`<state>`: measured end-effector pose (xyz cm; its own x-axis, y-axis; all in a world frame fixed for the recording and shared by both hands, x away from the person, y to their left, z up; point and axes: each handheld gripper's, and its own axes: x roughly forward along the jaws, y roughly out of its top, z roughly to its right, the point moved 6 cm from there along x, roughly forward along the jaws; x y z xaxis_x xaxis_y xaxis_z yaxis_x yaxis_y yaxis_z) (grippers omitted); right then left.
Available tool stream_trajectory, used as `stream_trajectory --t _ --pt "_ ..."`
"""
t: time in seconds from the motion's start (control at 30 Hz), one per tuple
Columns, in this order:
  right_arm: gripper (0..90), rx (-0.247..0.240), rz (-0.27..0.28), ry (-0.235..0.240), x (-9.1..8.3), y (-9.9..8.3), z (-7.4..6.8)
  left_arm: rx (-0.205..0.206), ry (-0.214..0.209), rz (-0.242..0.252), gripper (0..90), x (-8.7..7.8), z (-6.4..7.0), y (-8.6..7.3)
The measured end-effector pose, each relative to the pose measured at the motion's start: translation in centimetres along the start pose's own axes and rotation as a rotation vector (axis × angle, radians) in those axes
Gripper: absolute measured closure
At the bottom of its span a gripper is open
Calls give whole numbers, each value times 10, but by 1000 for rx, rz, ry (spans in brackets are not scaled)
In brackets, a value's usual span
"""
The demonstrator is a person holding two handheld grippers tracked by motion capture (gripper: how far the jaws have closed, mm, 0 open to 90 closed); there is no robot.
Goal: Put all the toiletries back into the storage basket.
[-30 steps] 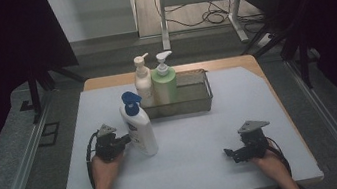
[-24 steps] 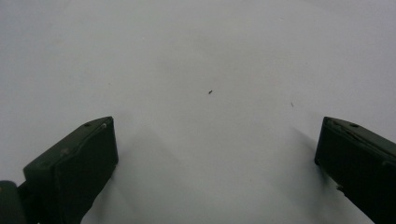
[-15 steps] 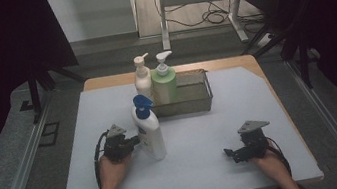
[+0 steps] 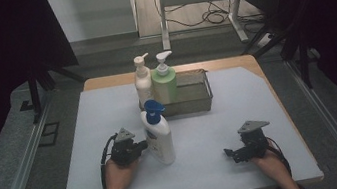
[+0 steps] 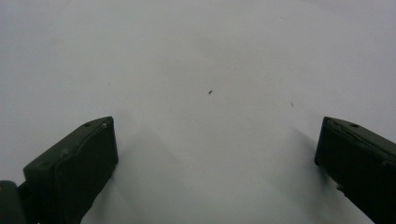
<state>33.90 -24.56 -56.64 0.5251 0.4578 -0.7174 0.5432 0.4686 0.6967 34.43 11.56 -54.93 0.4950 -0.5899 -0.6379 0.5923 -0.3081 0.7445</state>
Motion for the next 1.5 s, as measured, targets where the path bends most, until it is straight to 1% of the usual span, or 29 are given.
stream_trajectory --t 0.3,0.4,0.63,0.77,0.83,0.87,0.97,1.07,1.1,1.17,1.27,1.3,1.4,1.5 --pt "0 -1 -1 0 0 0 0 24 -23 -20 892 -1 21 -5" --pt "0 -2 -1 0 0 0 0 33 -27 -28 892 -2 27 -7" --pt "0 -2 -1 0 0 0 0 35 -38 -39 892 -5 37 -12" --pt "0 -2 0 0 0 0 0 46 -29 -45 891 -5 39 -14" --pt "0 -2 0 0 0 0 0 51 -15 -53 868 -4 38 -15" --pt "0 -3 0 0 0 0 0 58 3 -61 857 -4 38 -16" --pt "0 -3 -1 0 0 0 0 75 36 -65 795 -7 38 -18" --pt "0 -3 -2 -1 0 0 0 85 70 -57 685 -12 37 -19" --pt "0 -3 -2 -1 0 0 0 82 77 -54 655 -14 37 -19" --pt "0 -3 -2 0 0 0 0 77 90 -51 558 -18 36 -21" --pt "0 -2 -3 1 0 0 0 69 121 -61 471 -23 33 -27" --pt "0 -3 -3 1 -1 0 0 68 133 -65 422 -25 33 -29" --pt "2 -5 -1 1 -1 0 0 77 175 -73 313 -30 31 -34" --pt "20 -7 6 5 -3 1 0 80 198 -72 224 -34 30 -36"
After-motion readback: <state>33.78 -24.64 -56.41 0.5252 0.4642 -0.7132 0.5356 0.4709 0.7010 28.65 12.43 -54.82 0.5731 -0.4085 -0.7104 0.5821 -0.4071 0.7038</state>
